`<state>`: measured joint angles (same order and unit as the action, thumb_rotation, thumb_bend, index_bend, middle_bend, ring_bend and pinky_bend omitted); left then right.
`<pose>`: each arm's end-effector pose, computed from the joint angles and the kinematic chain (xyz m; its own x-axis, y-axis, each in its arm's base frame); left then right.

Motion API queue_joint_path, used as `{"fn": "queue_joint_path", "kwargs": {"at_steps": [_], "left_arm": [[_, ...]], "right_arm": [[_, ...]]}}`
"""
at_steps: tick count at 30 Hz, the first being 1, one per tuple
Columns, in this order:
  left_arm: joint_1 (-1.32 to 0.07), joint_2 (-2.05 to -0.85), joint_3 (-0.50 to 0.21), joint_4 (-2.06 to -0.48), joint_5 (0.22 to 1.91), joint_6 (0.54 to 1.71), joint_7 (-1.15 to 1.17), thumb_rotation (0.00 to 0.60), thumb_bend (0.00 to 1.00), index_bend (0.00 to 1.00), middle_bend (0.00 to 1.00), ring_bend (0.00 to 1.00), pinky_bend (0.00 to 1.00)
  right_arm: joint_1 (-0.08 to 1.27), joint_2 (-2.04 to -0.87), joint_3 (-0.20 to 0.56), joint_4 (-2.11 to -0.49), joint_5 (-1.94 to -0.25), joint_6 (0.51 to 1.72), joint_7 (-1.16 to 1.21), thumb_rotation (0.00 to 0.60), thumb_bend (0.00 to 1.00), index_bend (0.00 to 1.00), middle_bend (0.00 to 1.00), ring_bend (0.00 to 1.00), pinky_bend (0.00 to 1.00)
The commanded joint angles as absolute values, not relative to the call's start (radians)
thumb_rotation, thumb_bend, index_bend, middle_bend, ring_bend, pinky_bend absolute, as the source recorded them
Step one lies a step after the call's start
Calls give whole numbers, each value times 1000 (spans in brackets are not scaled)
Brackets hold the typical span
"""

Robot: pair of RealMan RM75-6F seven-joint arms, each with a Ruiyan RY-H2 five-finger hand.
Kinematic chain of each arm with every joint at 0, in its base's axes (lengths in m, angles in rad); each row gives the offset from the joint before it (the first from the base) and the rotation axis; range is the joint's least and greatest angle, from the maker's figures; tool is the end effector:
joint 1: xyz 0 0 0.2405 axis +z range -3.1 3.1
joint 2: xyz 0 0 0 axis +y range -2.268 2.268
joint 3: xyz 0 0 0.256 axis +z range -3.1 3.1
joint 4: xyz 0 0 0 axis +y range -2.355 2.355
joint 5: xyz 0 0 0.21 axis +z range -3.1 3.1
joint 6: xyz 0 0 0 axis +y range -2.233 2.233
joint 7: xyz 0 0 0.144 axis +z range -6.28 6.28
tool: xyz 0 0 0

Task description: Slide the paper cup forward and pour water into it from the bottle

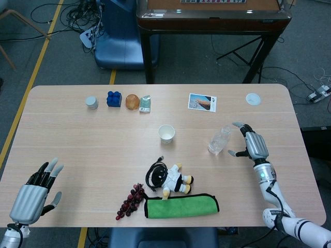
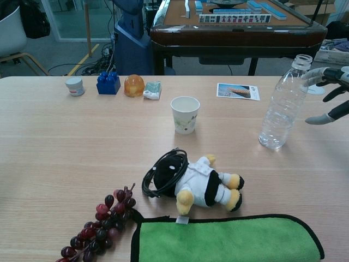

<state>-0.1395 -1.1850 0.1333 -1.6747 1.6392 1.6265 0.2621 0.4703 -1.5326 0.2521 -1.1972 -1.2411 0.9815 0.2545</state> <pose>-0.2715 0.1549 0.1241 0.5167 -0.0117 0.8561 0.8393 -0.1906 -0.5092 -0.2833 -0.3387 0.0363 0.0388 -0.1929 0.9805 -0.9991 0.0107 0.0416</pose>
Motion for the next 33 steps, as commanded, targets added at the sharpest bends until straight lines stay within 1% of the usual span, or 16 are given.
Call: {"fn": "queue_joint_path", "kwargs": {"at_steps": [1,16,25,33], "left_arm": [[-135,-1183,128,-1677,1643,1621,260,600,358,70,11,40,229],[-111,-1183,103,-1684,1654,1589,268,600,358,95,17,40,229],[-103,-1184,89,-1684,1654,1572,268,600,358,120,19,40,229],[-96,-1184,79,-1680,1654,1562,265,600,358,134,20,40,229]], "right_arm": [[485,-1548,246,-1177,-1249,966,272,600,0,155,163,98,274],[525,-1614,229,-1053,-1304,953,411,600,0,155,178,98,257],[558,-1631,210,-998,-1336,904,523,600,0,155,179,98,254],[577,-1660,196,-955,-1351,888,559,600,0,155,215,98,253]]}}
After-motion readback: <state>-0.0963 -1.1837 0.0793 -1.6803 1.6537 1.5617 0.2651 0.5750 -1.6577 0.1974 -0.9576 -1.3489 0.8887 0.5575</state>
